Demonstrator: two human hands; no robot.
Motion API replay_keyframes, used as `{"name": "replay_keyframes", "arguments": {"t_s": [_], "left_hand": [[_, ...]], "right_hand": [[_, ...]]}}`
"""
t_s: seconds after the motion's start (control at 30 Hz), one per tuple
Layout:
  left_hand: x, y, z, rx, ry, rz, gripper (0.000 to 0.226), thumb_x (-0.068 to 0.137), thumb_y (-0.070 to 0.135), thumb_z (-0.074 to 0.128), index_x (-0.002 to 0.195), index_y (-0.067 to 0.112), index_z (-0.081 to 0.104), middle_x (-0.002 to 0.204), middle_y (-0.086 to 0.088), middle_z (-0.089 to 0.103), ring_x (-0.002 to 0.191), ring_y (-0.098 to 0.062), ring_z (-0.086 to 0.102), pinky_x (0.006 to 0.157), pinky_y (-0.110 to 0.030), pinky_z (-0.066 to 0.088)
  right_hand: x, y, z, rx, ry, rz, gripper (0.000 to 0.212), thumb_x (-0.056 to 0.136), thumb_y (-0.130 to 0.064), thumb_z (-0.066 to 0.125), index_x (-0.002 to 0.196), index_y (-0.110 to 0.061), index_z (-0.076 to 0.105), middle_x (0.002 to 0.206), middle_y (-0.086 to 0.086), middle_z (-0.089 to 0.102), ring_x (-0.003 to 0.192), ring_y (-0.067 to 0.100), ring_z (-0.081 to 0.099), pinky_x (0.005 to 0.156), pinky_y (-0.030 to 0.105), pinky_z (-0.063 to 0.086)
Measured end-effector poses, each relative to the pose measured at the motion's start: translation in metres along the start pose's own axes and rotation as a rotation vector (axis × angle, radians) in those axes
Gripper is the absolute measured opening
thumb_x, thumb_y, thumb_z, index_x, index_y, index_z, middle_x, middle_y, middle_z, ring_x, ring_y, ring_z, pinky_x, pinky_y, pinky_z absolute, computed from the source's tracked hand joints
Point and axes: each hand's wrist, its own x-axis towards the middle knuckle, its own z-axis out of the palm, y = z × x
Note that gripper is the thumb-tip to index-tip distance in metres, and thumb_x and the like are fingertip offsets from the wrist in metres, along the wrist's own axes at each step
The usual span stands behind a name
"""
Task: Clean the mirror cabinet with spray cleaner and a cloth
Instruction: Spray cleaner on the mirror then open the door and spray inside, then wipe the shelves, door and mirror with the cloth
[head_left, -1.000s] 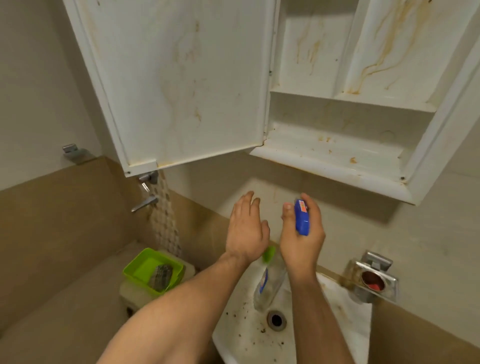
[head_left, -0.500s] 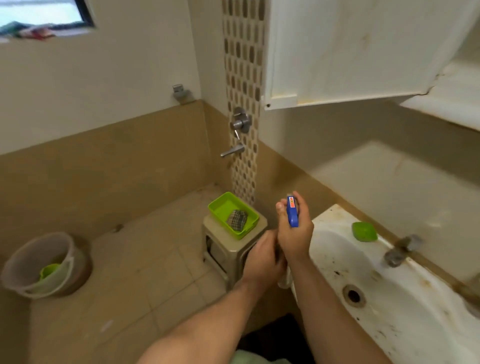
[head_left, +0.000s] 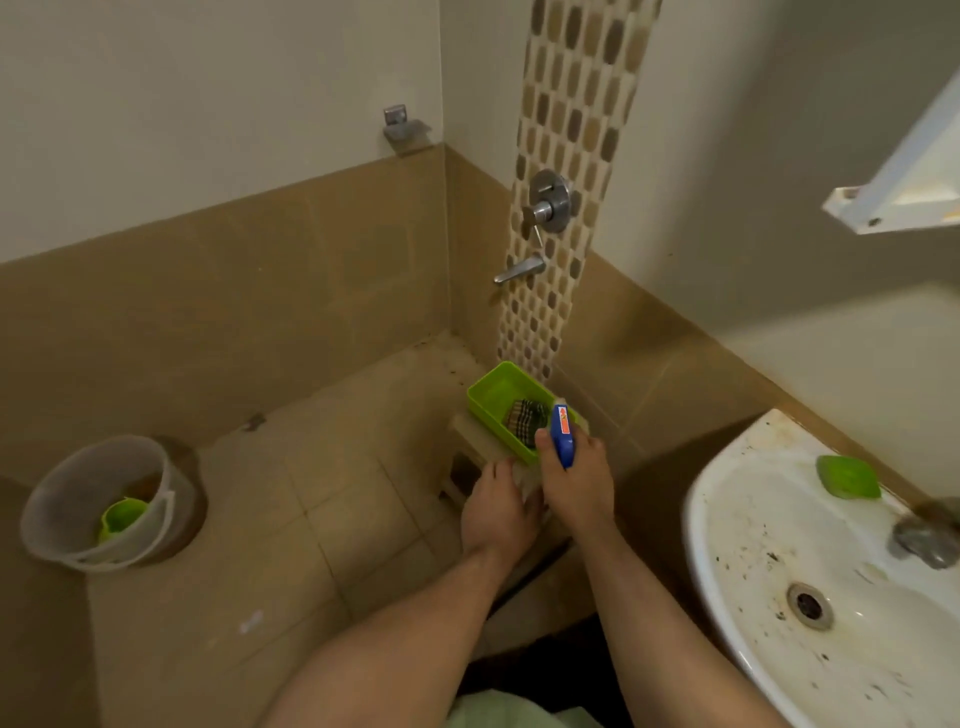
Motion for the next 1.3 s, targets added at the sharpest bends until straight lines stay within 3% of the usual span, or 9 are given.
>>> {"name": "replay_keyframes", "arguments": {"t_s": [0.1,0.23,0.37,0.6,0.7,0.9,1.07,1.2,1.3], "left_hand": [[0.030,-0.010,0.001,-0.012,-0.017,-0.092,0.051,0.098,0.050,0.056,0.132,0.012,0.051,0.132,-0.007,0.055,0.118,-0.027,0.059,0.091,-0.041,0.051],[0.080,-0.014,0.003,-0.012,-0.085,-0.120,0.055,0.098,0.047,0.059,0.137,0.010,0.048,0.138,-0.010,0.051,0.125,-0.030,0.055,0.100,-0.042,0.049],[0.132,-0.021,0.003,0.040,-0.187,-0.092,0.049,0.097,0.032,0.060,0.138,0.009,0.049,0.137,-0.013,0.051,0.128,-0.032,0.052,0.105,-0.043,0.047],[0.215,-0.041,0.011,0.182,-0.348,-0.116,0.045,0.097,0.028,0.057,0.133,0.003,0.048,0.140,-0.019,0.049,0.132,-0.037,0.049,0.106,-0.043,0.046],[0.253,-0.051,0.023,0.211,-0.408,-0.087,0.048,0.096,0.028,0.058,0.137,0.005,0.046,0.143,-0.018,0.048,0.132,-0.036,0.048,0.106,-0.043,0.045],[0.326,-0.073,0.049,0.176,-0.406,-0.136,0.052,0.094,0.023,0.060,0.139,0.006,0.041,0.146,-0.017,0.044,0.130,-0.036,0.053,0.102,-0.046,0.049],[0.390,-0.095,0.055,0.144,-0.390,-0.010,0.058,0.096,0.025,0.060,0.147,0.006,0.039,0.140,-0.015,0.053,0.122,-0.034,0.058,0.091,-0.042,0.048],[0.432,-0.115,0.053,0.147,-0.453,0.102,0.043,0.097,0.023,0.062,0.135,0.007,0.050,0.130,-0.014,0.059,0.115,-0.034,0.061,0.090,-0.043,0.049],[0.448,-0.123,0.055,0.131,-0.493,0.154,0.041,0.100,0.022,0.062,0.137,0.007,0.055,0.131,-0.015,0.063,0.116,-0.035,0.062,0.095,-0.045,0.049]], "right_hand": [[0.020,-0.003,0.016,0.068,0.013,0.089,0.029,0.100,-0.053,0.058,0.111,-0.027,0.064,0.095,0.000,0.065,0.086,0.018,0.065,0.081,0.040,0.056],[0.060,-0.001,0.030,0.136,0.045,0.150,0.030,0.099,-0.049,0.062,0.086,-0.022,0.061,0.066,-0.002,0.061,0.052,0.003,0.057,0.050,0.016,0.044],[0.107,0.006,0.040,0.179,0.053,0.205,0.034,0.099,-0.046,0.063,0.083,-0.016,0.059,0.067,0.004,0.060,0.056,0.016,0.054,0.058,0.035,0.047],[0.196,0.016,0.061,0.080,0.024,0.173,0.027,0.099,-0.037,0.066,0.094,-0.011,0.063,0.083,0.014,0.068,0.080,0.031,0.067,0.073,0.040,0.054],[0.231,0.023,0.080,0.052,0.016,0.160,0.023,0.100,-0.030,0.066,0.098,-0.007,0.063,0.082,0.018,0.067,0.079,0.035,0.066,0.072,0.044,0.053],[0.294,0.034,0.148,-0.002,-0.014,0.168,0.015,0.102,-0.028,0.063,0.092,-0.020,0.054,0.073,-0.011,0.054,0.065,0.004,0.052,0.058,0.017,0.037],[0.329,0.043,0.215,0.004,-0.054,0.272,0.024,0.102,-0.028,0.060,0.092,-0.006,0.059,0.087,0.017,0.063,0.081,0.035,0.060,0.073,0.047,0.047],[0.347,0.042,0.249,-0.063,-0.021,0.388,0.032,0.104,-0.030,0.056,0.108,0.001,0.062,0.111,0.024,0.063,0.103,0.041,0.060,0.085,0.043,0.042],[0.353,0.040,0.259,-0.105,-0.004,0.428,0.038,0.105,-0.035,0.052,0.111,0.000,0.062,0.114,0.023,0.064,0.107,0.041,0.060,0.089,0.045,0.044]]}}
